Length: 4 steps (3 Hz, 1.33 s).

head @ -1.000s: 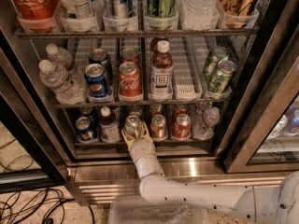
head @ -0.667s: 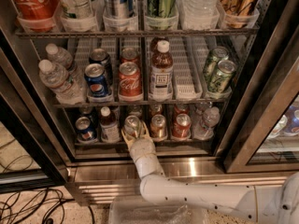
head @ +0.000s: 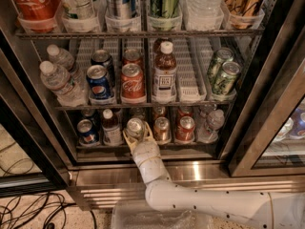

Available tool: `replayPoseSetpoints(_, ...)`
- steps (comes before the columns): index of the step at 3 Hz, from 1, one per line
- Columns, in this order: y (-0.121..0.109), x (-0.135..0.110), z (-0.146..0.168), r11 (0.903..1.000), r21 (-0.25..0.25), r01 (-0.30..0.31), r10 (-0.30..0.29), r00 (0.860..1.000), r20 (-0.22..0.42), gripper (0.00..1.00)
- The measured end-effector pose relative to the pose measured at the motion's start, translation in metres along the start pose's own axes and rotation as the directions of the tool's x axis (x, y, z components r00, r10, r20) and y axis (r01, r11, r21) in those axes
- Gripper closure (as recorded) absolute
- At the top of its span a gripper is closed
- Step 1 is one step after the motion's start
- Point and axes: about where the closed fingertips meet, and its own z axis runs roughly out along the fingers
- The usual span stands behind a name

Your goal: Pick 7up can from bottom shelf of fridge

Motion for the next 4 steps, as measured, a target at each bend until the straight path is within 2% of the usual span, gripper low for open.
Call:
replayPoseSetpoints(1,0.0,-0.009,-0.012,0.9993,-0.029,0.022,-0.022,0.999,-0.023,1.0)
replayPoseSetpoints(2,-0.001,-0.008,-0.036,0.9931,-0.107,0.049,-0.062,0.991,-0.118,1.0)
replayPoseSetpoints(3,-0.02,-0.006,-0.056,0.9874,-0.158,-0.012,-0.028,0.969,-0.247,1.0)
replayPoseSetpoints(4,-0.039,-0.01,-0.066,0.9778,-0.197,-0.071,0.004,0.947,-0.322,1.0)
